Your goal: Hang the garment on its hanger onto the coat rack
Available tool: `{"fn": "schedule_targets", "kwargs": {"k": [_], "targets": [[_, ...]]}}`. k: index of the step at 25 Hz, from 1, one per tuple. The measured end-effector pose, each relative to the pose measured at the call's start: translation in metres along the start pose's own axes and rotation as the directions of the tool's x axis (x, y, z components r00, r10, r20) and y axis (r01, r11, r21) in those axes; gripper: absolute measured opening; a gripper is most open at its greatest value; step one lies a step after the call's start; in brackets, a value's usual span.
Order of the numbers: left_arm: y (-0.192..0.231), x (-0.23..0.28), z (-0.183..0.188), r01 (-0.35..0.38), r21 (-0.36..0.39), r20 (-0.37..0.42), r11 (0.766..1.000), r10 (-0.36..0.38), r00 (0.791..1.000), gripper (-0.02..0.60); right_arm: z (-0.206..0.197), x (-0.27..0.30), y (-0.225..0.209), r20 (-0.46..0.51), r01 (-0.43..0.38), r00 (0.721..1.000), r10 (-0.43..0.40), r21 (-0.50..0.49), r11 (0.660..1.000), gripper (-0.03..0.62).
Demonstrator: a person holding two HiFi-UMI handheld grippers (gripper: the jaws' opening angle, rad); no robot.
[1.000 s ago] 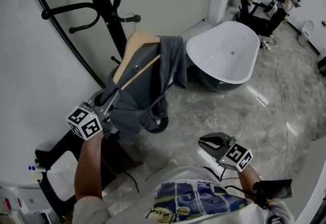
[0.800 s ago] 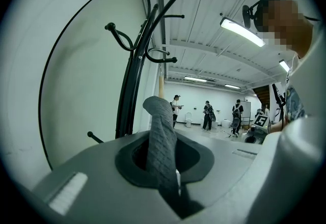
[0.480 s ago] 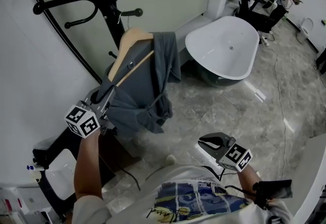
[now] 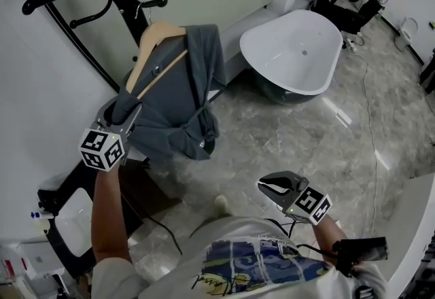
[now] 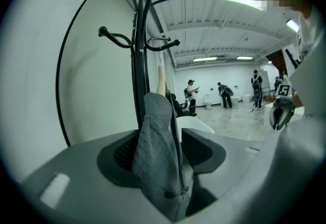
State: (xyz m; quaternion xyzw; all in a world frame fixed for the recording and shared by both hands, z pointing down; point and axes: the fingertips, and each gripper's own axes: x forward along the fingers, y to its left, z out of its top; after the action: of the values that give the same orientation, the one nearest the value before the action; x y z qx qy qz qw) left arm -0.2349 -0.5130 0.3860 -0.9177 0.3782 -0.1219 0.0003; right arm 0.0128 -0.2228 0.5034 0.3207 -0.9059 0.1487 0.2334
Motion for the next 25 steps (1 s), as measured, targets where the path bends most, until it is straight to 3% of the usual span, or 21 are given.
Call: {"fn": "schedule_targets", "kwargs": {"k": [6,10,12,14,19,25], "targets": [[-0.008,-0.021,0.013,-0.191,0.082,-0.006,0.978,0.192,0.981,0.280,-0.020,-0.033,0.003,0.003,-0.007,1.000,0.007,-0.014,1.000,0.035],[-0.025,-0.051,0.026,-0.330,0.128,0.031,0.935,0.329,0.944,0.290,-0.040,-0.058,0.009,0.012,-0.020,1.000,0.020,-0.012,1.000,0.034],[-0.043,-0.064,0.033,-0.365,0.132,0.055,0.922,0.361,0.931,0.284,-0.049,-0.069,0.011,0.015,-0.030,0.999,0.030,-0.015,0.999,0.035],[-0.073,-0.072,0.037,-0.348,0.110,0.070,0.931,0.342,0.937,0.264,-0.058,-0.080,0.013,0.019,-0.038,0.999,0.039,-0.019,0.999,0.035],[-0.180,-0.074,0.018,-0.206,-0.001,0.060,0.979,0.205,0.977,0.219,-0.078,-0.109,0.018,0.033,-0.049,0.998,0.050,-0.026,0.998,0.011],[-0.311,-0.078,-0.006,-0.085,-0.099,0.039,0.991,0.090,0.995,0.098,-0.099,-0.146,0.026,0.057,-0.063,0.996,0.066,-0.056,0.996,0.002]]}}
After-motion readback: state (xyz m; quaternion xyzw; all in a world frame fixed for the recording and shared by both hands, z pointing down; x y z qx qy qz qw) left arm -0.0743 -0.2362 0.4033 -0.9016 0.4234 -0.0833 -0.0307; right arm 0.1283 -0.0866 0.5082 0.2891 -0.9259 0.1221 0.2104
